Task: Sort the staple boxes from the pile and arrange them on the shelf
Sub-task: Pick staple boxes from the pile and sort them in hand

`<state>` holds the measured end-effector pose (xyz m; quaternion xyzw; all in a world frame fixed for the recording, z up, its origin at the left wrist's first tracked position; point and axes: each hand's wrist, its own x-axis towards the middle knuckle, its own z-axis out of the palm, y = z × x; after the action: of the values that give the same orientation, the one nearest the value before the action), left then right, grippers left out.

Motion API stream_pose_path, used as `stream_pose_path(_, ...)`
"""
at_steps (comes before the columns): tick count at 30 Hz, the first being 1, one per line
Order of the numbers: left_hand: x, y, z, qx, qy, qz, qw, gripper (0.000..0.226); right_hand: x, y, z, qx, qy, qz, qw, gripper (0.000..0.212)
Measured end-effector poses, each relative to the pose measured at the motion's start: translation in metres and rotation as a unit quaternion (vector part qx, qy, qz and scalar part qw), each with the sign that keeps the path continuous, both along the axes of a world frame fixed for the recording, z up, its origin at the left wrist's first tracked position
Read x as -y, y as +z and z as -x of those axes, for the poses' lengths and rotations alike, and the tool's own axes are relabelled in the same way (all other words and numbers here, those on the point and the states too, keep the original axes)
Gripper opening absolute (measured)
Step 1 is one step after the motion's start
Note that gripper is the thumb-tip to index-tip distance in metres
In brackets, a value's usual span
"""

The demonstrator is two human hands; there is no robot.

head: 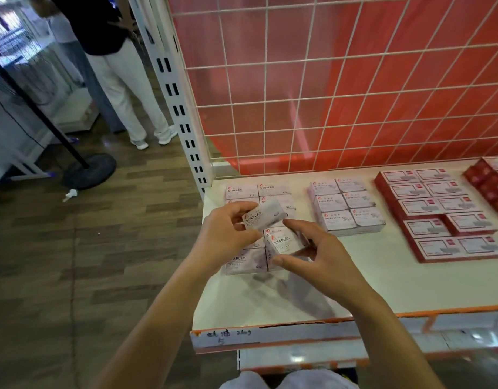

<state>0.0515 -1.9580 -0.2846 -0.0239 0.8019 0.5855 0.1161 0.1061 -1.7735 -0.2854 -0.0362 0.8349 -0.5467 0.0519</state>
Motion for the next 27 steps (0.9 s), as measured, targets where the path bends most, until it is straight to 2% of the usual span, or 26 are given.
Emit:
stream_pose_path(5,0.0,-0.003,0.001,-0.014,-0.015,-0.002,1.0,0.049,0.0,0.003,0.002,0.0,0.0,0.008,1.0,0.061)
stream_pose_path(10,-0.001,0.002,0.004,0.001,-0.031,-0.062,0.998,0.034,-0.002,0.006,0.004,-0.001,-0.002,-0.008,1.0,0.068)
stream_pose_path(13,-0.002,0.001,0.005,0.009,-0.034,-0.068,0.997,0.033,-0.003,0.003,0.006,0.003,-0.002,-0.009,1.0,0.075)
stream_pose_path(16,-0.003,-0.002,0.008,-0.02,-0.034,-0.034,0.999,0.037,-0.004,0.002,0.007,0.007,0.0,-0.017,1.0,0.074)
stream_pose_path(20,-0.007,0.001,0.014,-0.081,-0.047,0.059,0.994,0.036,-0.005,0.008,0.012,-0.005,-0.007,-0.018,1.0,0.064)
stream_pose_path(23,-0.013,0.005,0.018,-0.096,-0.059,0.071,0.991,0.036,-0.006,0.013,0.016,-0.009,-0.011,-0.035,0.999,0.066)
stream_pose_path(27,-0.02,0.004,0.02,-0.095,-0.059,0.071,0.991,0.035,-0.011,0.015,0.021,-0.006,-0.017,-0.013,1.0,0.057)
